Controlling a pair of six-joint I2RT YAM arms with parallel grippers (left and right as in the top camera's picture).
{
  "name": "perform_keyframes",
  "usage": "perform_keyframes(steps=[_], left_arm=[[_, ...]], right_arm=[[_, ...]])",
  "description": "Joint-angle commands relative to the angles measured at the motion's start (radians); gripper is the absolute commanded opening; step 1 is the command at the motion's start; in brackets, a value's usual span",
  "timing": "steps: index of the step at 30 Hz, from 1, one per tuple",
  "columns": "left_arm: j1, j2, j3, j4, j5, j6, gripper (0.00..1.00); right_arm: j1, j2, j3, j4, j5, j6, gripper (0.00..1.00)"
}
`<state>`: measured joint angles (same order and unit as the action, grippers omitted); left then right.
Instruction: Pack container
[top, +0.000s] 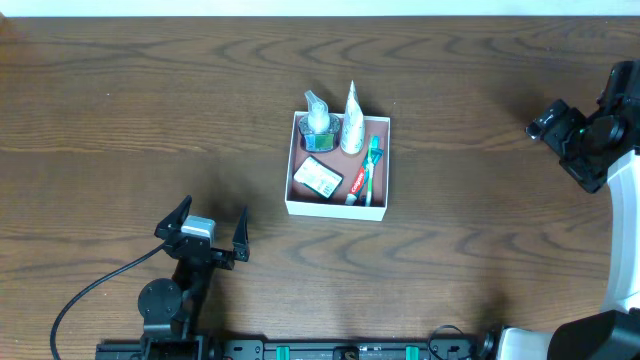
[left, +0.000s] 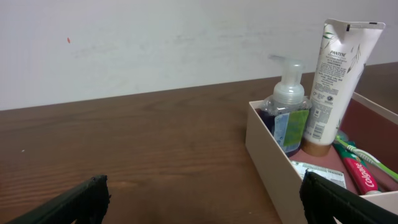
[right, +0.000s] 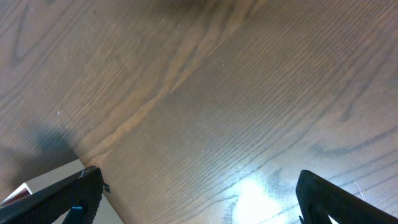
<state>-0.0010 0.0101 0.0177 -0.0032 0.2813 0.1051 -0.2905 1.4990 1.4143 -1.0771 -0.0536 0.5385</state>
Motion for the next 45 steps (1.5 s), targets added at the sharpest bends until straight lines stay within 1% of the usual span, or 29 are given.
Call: perform_keyframes(steps=[1,28,33,41,45], left_arm=[[0.003,-0.006,-0.014,-0.044,0.003,-0.001,0.98],[0.003,-0.006,-0.014,-0.044,0.003,-0.001,0.98],[0.003,-0.006,-0.014,-0.044,0.003,-0.001,0.98],[0.003,-0.006,-0.014,-0.044,0.003,-0.001,0.98],[0.003,-0.006,-0.014,-0.044,0.003,-0.001,0.98]], right_arm=[[-0.004,0.006,0.009,0.000,-0.003,0.011,0.99],[0.010,-0.009,0.009,-0.001,-0.003,0.010,0.99],[0.102,-0.082,0.009,0.000,0.022,0.003,0.99],[0.363,-0.240,0.008,0.001,0.305,0.003,0.99],[0.438,-0.335,-0.017,0.058,0.361,-0.001,0.99]])
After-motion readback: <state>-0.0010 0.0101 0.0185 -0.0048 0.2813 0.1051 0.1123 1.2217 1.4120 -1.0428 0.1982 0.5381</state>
